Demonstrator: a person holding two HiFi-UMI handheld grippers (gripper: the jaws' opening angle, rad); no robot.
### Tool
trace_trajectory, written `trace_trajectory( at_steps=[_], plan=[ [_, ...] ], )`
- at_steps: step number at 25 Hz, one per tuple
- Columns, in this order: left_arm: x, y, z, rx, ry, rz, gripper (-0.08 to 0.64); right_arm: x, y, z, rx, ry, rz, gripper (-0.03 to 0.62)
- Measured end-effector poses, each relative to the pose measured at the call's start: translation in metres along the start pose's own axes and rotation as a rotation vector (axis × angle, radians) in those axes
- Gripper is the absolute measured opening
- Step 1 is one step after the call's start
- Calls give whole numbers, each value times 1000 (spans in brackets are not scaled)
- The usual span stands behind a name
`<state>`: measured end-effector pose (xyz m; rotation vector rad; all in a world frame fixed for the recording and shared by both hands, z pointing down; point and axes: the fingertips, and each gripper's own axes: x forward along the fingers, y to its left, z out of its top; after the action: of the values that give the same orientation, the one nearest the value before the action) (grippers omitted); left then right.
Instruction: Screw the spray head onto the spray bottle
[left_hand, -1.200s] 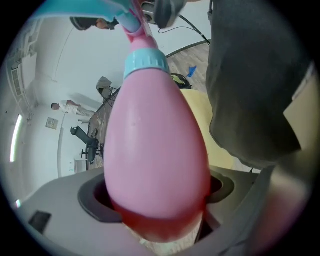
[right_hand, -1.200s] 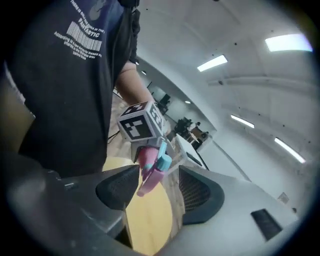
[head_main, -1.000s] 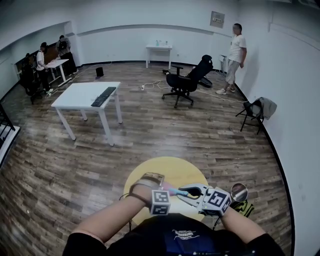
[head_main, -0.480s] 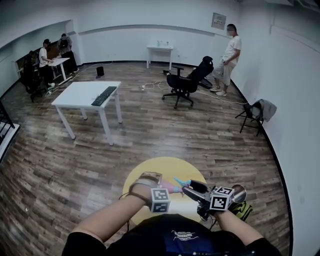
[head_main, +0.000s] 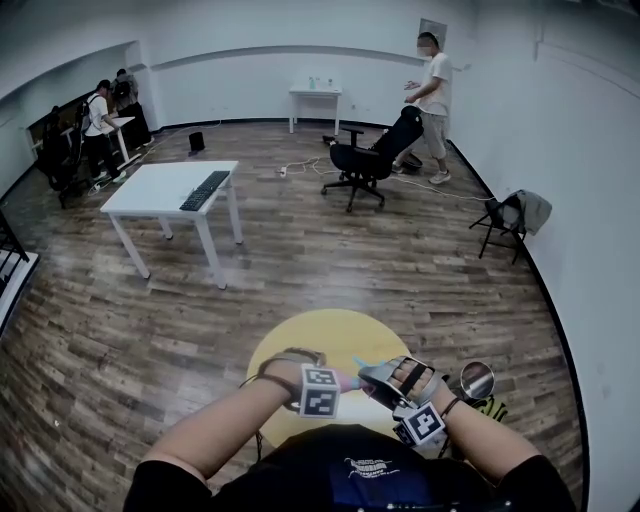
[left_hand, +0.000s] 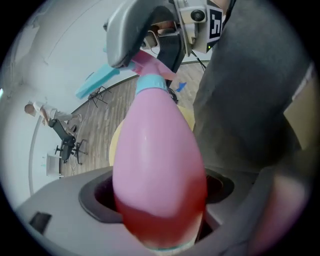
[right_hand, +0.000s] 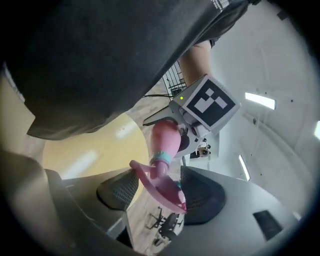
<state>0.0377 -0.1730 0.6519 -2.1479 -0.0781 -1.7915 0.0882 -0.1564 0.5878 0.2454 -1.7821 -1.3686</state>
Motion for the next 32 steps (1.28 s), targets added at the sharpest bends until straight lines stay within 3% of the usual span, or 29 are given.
trace_trajectory(
  at_steps=[2,3,4,5,7,8,9,10,12,14,17,20,23,27,28,30,32],
  plan=[
    [1,2,1,-15,2,8,476,-1,5,8,217,-42,98,278],
    [4,6,-1,2,27,53,475,-2,3,11,402,-82,152,278],
    [7,15,-6,36,68,134,457,-3,-3,9,658,-136,198,245],
    [5,25,-11,71,112,239,383,-2,-11,-2,979,-196,228,144],
    [-14,45,-15,100,169,444,172,1,-31,-36,1633,-306,248,114],
    [-25,52,-14,94,166,514,64,2,-38,-51,1854,-344,244,114],
    [-33,57,-11,78,146,554,33,0,-40,-61,1952,-360,235,114],
    [-39,62,-8,59,115,576,29,-3,-41,-65,1949,-359,224,114],
    [-50,68,-5,22,47,610,36,-11,-42,-65,1831,-338,191,114],
    [-57,68,-12,-24,9,607,115,-18,-47,-65,1722,-323,158,112],
    [-50,64,-27,-92,-23,539,406,-26,-57,-64,1682,-338,138,110],
    [-47,65,-16,-88,-113,582,494,-32,-69,-53,1779,-474,187,110],
    [-54,66,9,-6,-152,647,504,-34,-77,-33,1835,-618,284,112],
    [-47,61,13,52,-145,593,498,-32,-77,-28,1877,-653,350,112],
    [-50,64,11,72,-120,622,494,-31,-77,-27,1910,-666,358,112],
    [-65,80,6,120,-26,766,485,-31,-77,-30,2050,-747,366,126],
    [-83,99,4,165,74,954,480,-30,-76,-34,2312,-905,362,129]
  ],
)
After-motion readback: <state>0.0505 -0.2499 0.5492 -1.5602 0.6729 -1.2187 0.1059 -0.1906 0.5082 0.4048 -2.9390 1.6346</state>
